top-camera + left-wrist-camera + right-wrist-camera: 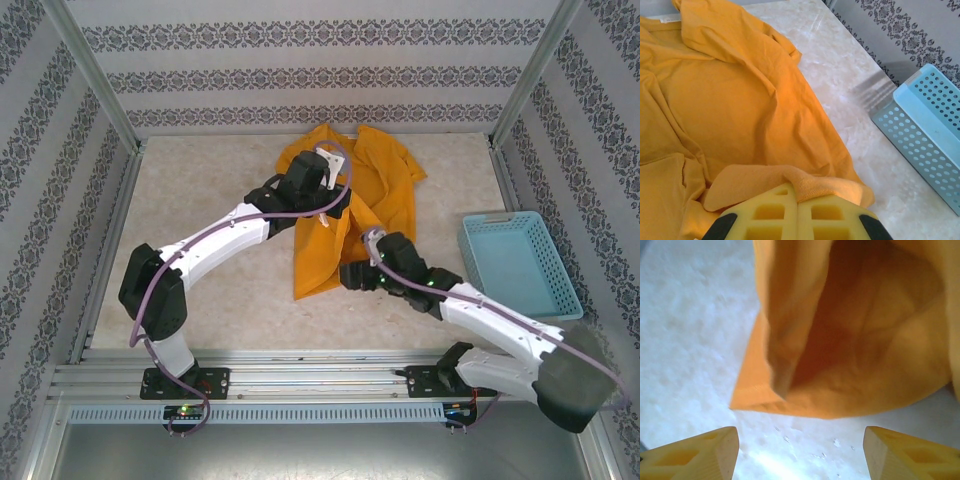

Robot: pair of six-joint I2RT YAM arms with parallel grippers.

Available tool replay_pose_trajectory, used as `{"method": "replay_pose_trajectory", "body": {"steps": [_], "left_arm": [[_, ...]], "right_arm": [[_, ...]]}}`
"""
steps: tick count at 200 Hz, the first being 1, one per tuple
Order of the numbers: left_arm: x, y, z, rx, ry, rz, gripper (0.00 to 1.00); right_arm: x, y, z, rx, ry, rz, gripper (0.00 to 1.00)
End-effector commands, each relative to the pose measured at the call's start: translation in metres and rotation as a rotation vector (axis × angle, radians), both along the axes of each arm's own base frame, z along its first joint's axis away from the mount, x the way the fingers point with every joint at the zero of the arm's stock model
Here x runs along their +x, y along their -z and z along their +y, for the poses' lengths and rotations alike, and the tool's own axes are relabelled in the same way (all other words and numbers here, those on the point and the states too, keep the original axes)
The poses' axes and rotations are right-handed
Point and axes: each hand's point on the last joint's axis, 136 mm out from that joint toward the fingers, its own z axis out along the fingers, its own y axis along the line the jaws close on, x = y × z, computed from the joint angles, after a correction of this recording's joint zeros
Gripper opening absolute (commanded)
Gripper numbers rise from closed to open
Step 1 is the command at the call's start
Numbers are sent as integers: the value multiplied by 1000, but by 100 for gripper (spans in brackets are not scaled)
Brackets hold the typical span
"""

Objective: Fold the inside-out t-shirt

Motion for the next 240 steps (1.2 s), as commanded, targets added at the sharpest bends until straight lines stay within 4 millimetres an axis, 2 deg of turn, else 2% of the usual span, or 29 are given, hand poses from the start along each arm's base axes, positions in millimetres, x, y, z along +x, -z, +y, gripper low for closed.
{"method": "replay_pose_trajectory", "body": {"steps": [1,22,53,76,124,155,205,226,240], "left_arm": [[3,-8,-1,1,28,-3,0],[3,-16,-2,-13,36,-11,0],[1,-30,-3,-33,49,-36,0],[-3,-40,-3,-46,65,-52,0],[-15,-70,-1,-109,93,-96,0],[-21,-95,7,-158,70,-148,0],[-36,-131,16,-231,75,-191,0],[-41,-145,25,-206,35,-218,0],[-45,-158,35,-198,9,-250,0]], "right_arm": [[23,7,3,15,69,-134,67],[29,17,12,25,38,-182,67],[38,36,18,-56,-9,-173,70],[49,40,21,-78,-22,-169,70],[94,42,22,-103,22,-191,71],[126,38,15,-97,72,-187,72],[164,33,5,-143,138,-179,73],[180,32,7,-170,142,-176,73],[191,36,0,-193,181,-167,73]]}}
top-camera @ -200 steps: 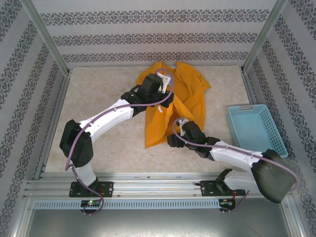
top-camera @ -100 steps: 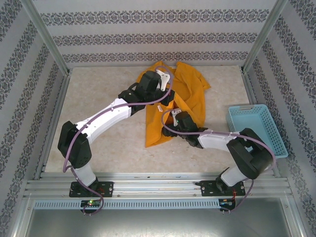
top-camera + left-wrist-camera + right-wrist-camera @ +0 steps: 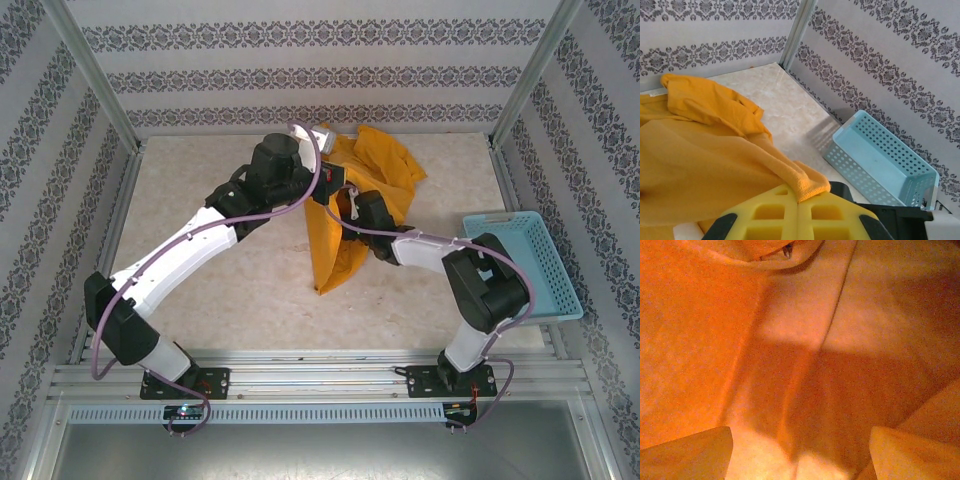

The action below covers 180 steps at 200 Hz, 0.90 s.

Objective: Fold the inside-out t-shirt

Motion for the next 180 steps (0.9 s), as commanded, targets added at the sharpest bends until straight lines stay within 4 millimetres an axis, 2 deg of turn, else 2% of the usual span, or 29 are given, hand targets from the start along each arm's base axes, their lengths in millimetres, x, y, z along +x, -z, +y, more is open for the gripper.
{"method": "replay_pose_trajectory", "body": {"steps": [1,32,76,110,142,180], "left_arm": [[-9,-40,17,-32,-52,-77,0],[-23,-65,28,-49,-58,-116,0],[-36,-85,31,-76,-56,-151,0],[-37,-86,21,-84,-31,-138,0],[-44,-97,9,-122,10,-145,0],[-45,-97,-8,-122,46,-130,0]], "right_arm": [[20,7,-12,-65,55,18,73],[44,12,-19,-107,112,50,73],[64,28,-26,-185,196,107,74],[70,44,-26,-266,234,180,78],[77,61,-27,-299,268,270,78],[88,69,-9,-341,271,338,78]]}}
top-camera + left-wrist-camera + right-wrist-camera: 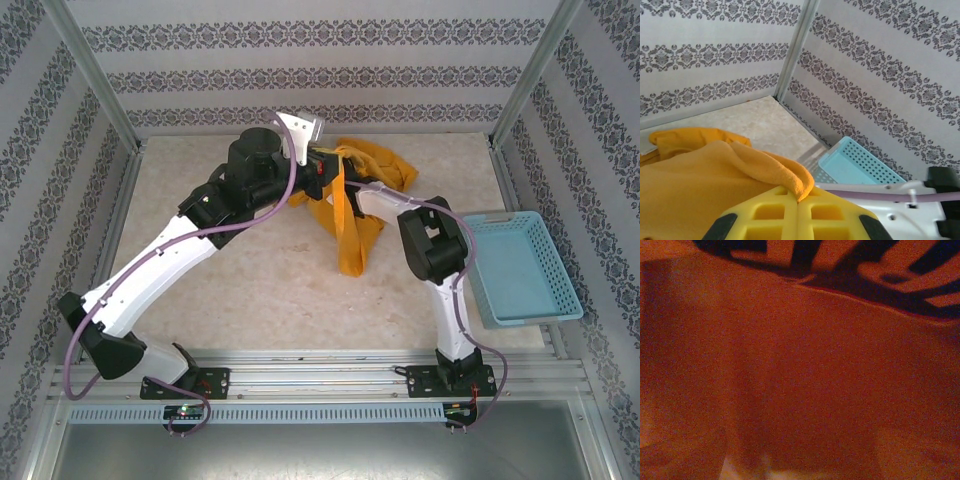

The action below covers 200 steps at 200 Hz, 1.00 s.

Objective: Fold the inside-out t-shirt

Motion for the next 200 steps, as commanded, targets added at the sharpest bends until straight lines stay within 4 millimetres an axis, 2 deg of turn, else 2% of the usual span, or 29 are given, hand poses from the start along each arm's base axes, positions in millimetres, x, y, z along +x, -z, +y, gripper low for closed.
{"method": "replay_pose_trajectory", "body": {"steps": [1,17,22,29,36,54,72,95,108,111,119,130,154,168,184,200], "left_arm": [[-12,-25,-16,-55,62,-28,0],[-11,-23,-22,-53,70,-21,0],[-12,-23,-23,-53,72,-22,0],[-12,-22,-25,-51,75,-22,0],[-11,-22,-25,-49,71,-22,0],[-9,-22,-22,-44,54,-24,0],[-7,-23,-19,-34,33,-28,0],[-3,-22,-13,-6,-4,-32,0],[1,-19,-7,13,-47,-32,0],[3,-19,-4,20,-62,-32,0],[9,-15,3,44,-115,-24,0],[16,-11,15,74,-179,-16,0],[34,-1,46,121,-311,22,0],[47,8,66,136,-375,66,0],[64,23,88,153,-439,119,0],[81,40,111,163,-507,177,0]], "right_arm": [[-11,16,0,-73,40,110,78],[-11,26,2,-107,55,160,78],[-10,27,3,-111,60,171,83],[-10,30,3,-121,68,188,84],[-9,32,3,-131,74,202,79],[-5,30,5,-151,83,207,79],[-3,31,4,-171,87,219,75],[-2,32,5,-181,78,222,61],[-4,35,8,-168,61,219,42],[-5,37,8,-161,56,218,34],[-7,36,11,-134,37,203,24],[-11,34,15,-98,7,193,17],[-21,16,17,-58,-38,131,0],[-31,7,22,-1,-79,107,0],[-45,-9,40,117,-168,51,0],[-65,-22,48,163,-224,9,0]]}}
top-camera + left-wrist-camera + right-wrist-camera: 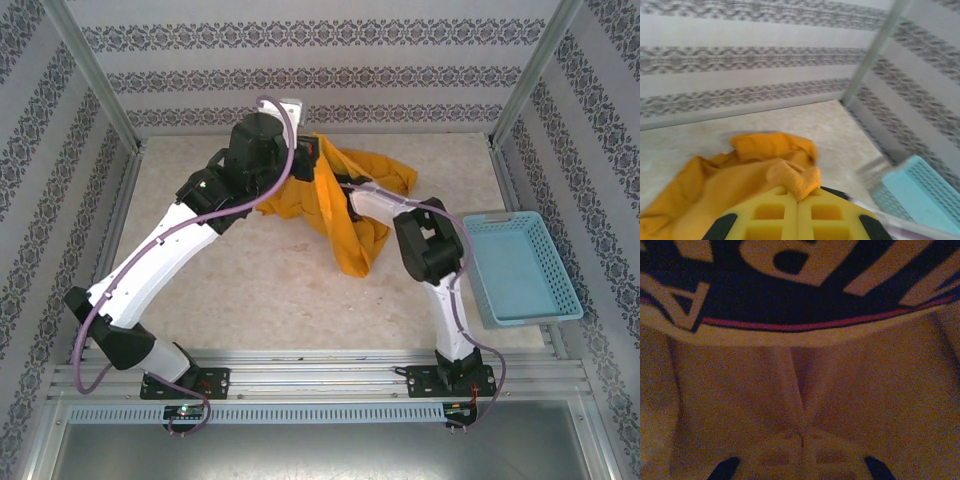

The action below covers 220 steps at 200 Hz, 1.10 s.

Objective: Fold the inside-out t-shirt

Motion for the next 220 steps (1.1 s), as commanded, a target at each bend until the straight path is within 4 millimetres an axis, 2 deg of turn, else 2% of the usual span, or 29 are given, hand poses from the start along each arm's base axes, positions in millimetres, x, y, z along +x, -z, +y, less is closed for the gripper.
{"method": "replay_pose_trajectory", "body": {"steps": [1,26,54,72,94,124,145,158,178,200,220], "left_arm": [[26,28,44,26,-158,103,0],[48,52,72,9,-222,170,0],[70,86,106,12,-308,264,0],[82,117,126,7,-361,345,0],[93,164,146,-6,-411,459,0],[97,233,160,56,-473,608,0],[98,274,167,76,-500,690,0],[99,292,171,83,-516,732,0],[99,313,177,138,-535,802,0],[95,335,181,216,-538,884,0],[85,351,191,254,-560,933,0]], "right_arm": [[-19,-35,37,164,-146,-108,0],[-54,-55,54,236,-254,-172,0],[-89,-68,67,315,-335,-240,0],[-107,-77,71,379,-366,-279,0],[-125,-89,75,405,-422,-323,0],[-146,-113,78,453,-487,-395,0],[-159,-133,82,501,-534,-425,0],[-171,-148,90,545,-588,-442,0],[-183,-159,99,563,-646,-451,0],[-188,-172,102,610,-659,-471,0],[-184,-190,95,643,-625,-509,0]]}}
